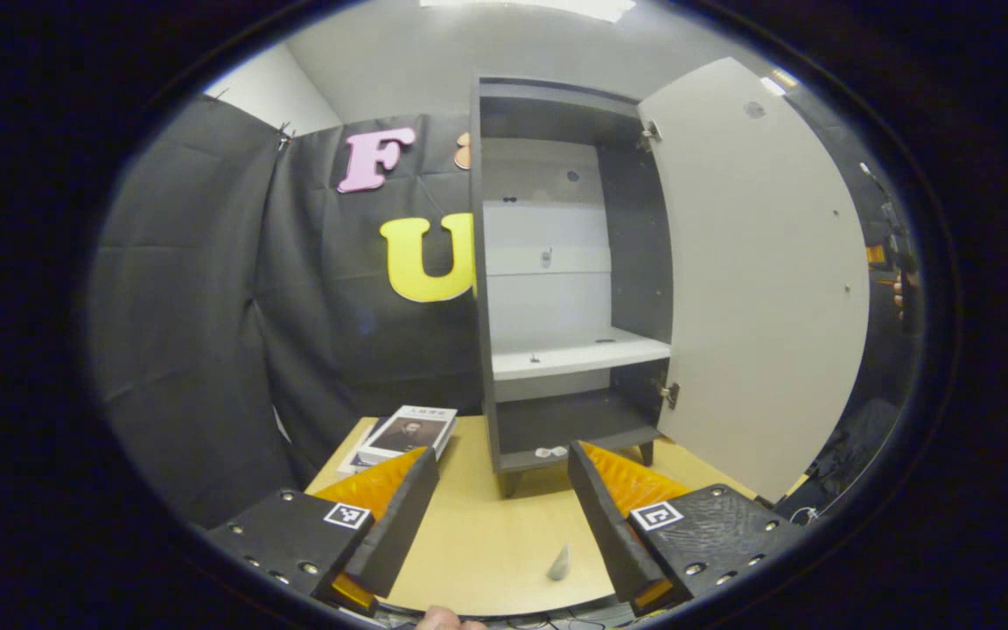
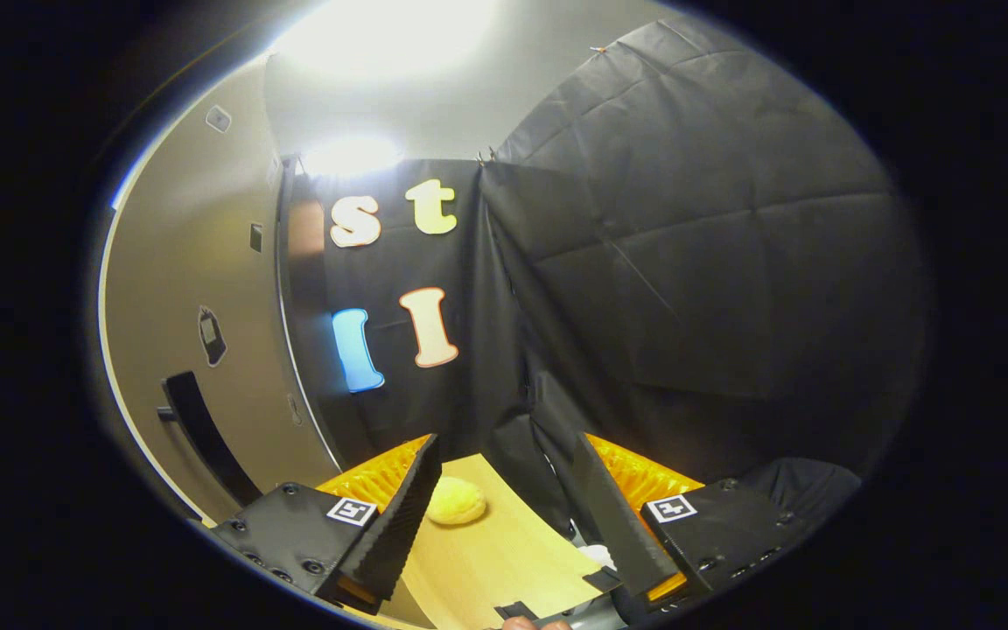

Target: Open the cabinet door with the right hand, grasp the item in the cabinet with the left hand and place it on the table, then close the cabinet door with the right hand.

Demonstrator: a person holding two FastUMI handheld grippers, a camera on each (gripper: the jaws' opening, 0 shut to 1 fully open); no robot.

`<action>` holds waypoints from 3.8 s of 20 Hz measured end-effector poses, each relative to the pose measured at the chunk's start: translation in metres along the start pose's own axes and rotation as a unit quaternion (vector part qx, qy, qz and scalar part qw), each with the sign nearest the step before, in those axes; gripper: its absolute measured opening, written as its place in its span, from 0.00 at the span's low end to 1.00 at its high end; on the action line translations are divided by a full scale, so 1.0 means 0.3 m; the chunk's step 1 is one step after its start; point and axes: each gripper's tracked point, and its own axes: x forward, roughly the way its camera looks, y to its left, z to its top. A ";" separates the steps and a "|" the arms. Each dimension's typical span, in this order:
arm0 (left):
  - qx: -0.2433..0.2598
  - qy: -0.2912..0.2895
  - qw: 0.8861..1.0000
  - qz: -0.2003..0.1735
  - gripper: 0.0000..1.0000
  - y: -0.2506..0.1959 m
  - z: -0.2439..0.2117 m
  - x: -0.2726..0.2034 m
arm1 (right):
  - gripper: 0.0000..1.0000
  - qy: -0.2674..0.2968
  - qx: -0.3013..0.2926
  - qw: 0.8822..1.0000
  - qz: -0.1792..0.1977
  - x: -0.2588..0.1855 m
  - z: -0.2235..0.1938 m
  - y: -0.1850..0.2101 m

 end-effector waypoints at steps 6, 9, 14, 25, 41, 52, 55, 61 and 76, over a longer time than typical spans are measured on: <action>-0.013 -0.012 0.999 0.042 0.90 -0.019 0.205 -0.044 | 0.96 0.025 -0.008 0.996 0.083 0.025 -0.078 0.126; -0.016 -0.008 0.997 0.073 0.92 -0.024 0.244 -0.074 | 0.96 0.042 -0.012 0.990 0.135 0.042 -0.115 0.213; -0.054 0.025 0.991 0.119 0.94 -0.026 0.214 -0.172 | 0.96 0.051 -0.020 0.976 0.213 0.006 -0.104 0.306; -0.118 0.082 0.967 0.210 0.90 0.263 0.020 -0.292 | 0.94 0.039 -0.045 0.967 0.246 -0.120 -0.121 0.513; -0.105 0.066 0.985 0.123 0.90 0.574 -0.025 -0.071 | 0.94 0.070 -0.034 0.963 0.259 -0.201 -0.281 1.146; -0.099 0.047 0.992 0.070 0.93 0.560 0.009 0.028 | 0.95 0.077 -0.063 0.951 0.292 -0.242 -0.329 1.349; -0.094 0.029 0.994 0.051 0.92 0.489 0.051 0.063 | 0.95 0.069 -0.060 0.962 0.259 -0.210 -0.299 1.223; -0.073 -0.015 0.996 0.049 0.90 0.313 0.208 0.037 | 0.94 0.078 -0.003 0.971 0.226 -0.143 -0.266 0.939; -0.086 -0.056 0.990 0.093 0.90 -0.224 0.319 -0.066 | 0.96 0.033 -0.061 0.961 0.267 -0.121 -0.186 0.451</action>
